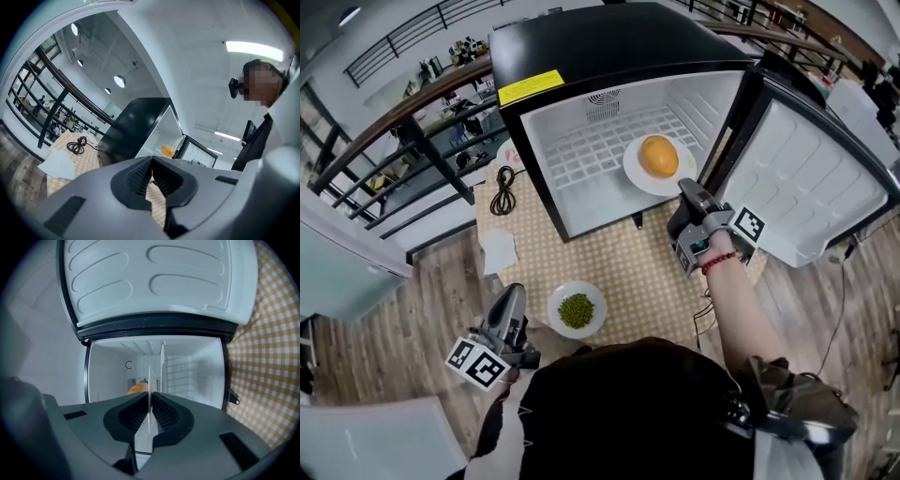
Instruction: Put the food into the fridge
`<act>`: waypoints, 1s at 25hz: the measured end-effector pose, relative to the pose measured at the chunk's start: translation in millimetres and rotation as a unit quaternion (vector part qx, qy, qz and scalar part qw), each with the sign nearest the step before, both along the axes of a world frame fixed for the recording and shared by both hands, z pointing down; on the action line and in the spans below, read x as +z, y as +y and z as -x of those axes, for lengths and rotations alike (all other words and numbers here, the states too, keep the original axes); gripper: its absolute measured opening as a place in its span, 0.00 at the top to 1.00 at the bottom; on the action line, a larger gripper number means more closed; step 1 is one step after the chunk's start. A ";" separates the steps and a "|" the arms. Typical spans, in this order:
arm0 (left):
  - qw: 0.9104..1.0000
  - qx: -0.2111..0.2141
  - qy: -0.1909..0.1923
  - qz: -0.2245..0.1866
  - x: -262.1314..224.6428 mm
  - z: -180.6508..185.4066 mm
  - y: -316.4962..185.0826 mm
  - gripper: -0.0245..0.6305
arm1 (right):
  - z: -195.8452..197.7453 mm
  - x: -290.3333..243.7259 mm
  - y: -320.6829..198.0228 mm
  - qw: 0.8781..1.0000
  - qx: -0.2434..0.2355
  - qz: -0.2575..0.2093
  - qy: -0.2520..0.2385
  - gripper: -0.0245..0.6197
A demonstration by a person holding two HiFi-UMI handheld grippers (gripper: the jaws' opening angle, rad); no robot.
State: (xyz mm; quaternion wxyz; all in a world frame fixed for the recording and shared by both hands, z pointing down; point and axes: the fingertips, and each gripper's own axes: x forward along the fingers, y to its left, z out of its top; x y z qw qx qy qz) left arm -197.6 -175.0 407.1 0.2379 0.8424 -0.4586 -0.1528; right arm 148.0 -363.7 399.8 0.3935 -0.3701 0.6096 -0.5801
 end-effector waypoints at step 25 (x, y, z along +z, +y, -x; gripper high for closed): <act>0.999 -0.039 -0.002 0.020 10.6 18.8 17.4 0.94 | 3.0 0.0 -35.1 1.000 0.012 0.013 0.011 0.90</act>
